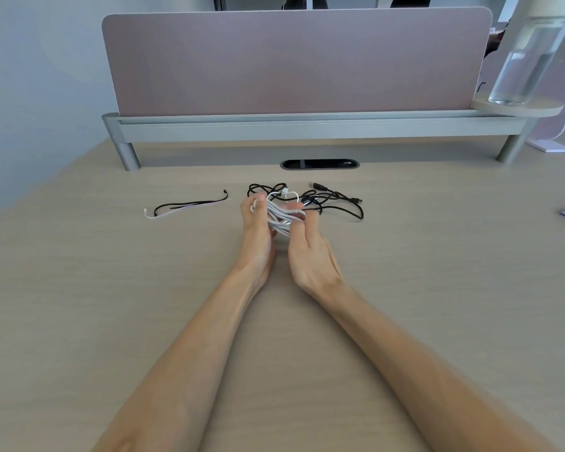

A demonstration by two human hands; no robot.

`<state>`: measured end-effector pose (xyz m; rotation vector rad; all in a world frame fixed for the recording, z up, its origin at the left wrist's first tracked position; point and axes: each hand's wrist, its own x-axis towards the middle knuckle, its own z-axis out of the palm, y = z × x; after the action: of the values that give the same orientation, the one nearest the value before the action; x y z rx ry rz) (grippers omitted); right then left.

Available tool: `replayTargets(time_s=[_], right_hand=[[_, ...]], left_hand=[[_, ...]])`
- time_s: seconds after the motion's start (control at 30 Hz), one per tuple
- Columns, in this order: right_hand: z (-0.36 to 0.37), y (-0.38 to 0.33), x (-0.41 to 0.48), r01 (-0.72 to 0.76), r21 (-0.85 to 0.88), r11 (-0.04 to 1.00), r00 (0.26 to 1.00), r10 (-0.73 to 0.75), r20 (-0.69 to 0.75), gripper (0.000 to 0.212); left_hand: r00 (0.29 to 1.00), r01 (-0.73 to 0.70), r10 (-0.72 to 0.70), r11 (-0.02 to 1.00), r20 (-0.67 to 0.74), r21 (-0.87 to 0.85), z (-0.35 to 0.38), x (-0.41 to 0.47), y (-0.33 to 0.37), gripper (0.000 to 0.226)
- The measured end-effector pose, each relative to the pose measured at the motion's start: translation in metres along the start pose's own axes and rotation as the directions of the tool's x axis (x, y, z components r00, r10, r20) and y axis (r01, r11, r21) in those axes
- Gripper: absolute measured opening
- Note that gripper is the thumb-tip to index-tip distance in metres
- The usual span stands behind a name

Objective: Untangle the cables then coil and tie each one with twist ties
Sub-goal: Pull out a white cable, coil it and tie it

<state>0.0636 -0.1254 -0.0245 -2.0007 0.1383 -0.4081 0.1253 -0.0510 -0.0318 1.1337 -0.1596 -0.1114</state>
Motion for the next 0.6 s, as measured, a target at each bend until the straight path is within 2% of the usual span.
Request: replayTargets(time_s=[0.07,0.17,0.23,0.33,0.47,0.53,0.6], right_hand=[[0.002,-0.003,0.005,-0.015,0.082,0.996,0.997,0.021,-0.079,0.035],[0.005,-0.002,0.015,-0.020,0.061,0.998,0.983,0.031,-0.181,0.042],[0.003,0.004,0.020,-0.029,0.050,0.998,0.971,0.040,-0.237,0.040],[0.000,0.012,0.025,-0.079,0.093,0.992,0.956,0.102,-0.276,0.038],[-0.001,0.015,0.029,-0.122,0.145,0.982,0.940,0.161,-0.301,0.040],[-0.001,0.016,0.031,-0.124,0.167,0.978,0.938,0.171,-0.301,0.040],[-0.002,0.018,0.031,-0.117,0.176,0.977,0.941,0.166,-0.295,0.040]], left_hand=[[1.000,-0.011,0.011,0.996,-0.003,0.089,0.000,0.001,-0.005,0.016],[0.990,-0.090,0.117,0.949,-0.074,0.302,-0.003,0.002,-0.006,0.022],[0.974,-0.164,0.219,0.865,-0.063,0.473,-0.007,0.003,-0.006,0.026],[0.968,-0.191,0.250,0.692,0.017,0.696,-0.014,0.003,-0.004,0.028],[0.948,-0.274,0.284,0.507,0.141,0.818,-0.016,0.003,-0.003,0.029],[0.942,-0.300,0.292,0.499,0.168,0.813,-0.017,0.001,-0.002,0.027],[0.950,-0.289,0.266,0.541,0.165,0.790,-0.017,0.001,-0.001,0.025]])
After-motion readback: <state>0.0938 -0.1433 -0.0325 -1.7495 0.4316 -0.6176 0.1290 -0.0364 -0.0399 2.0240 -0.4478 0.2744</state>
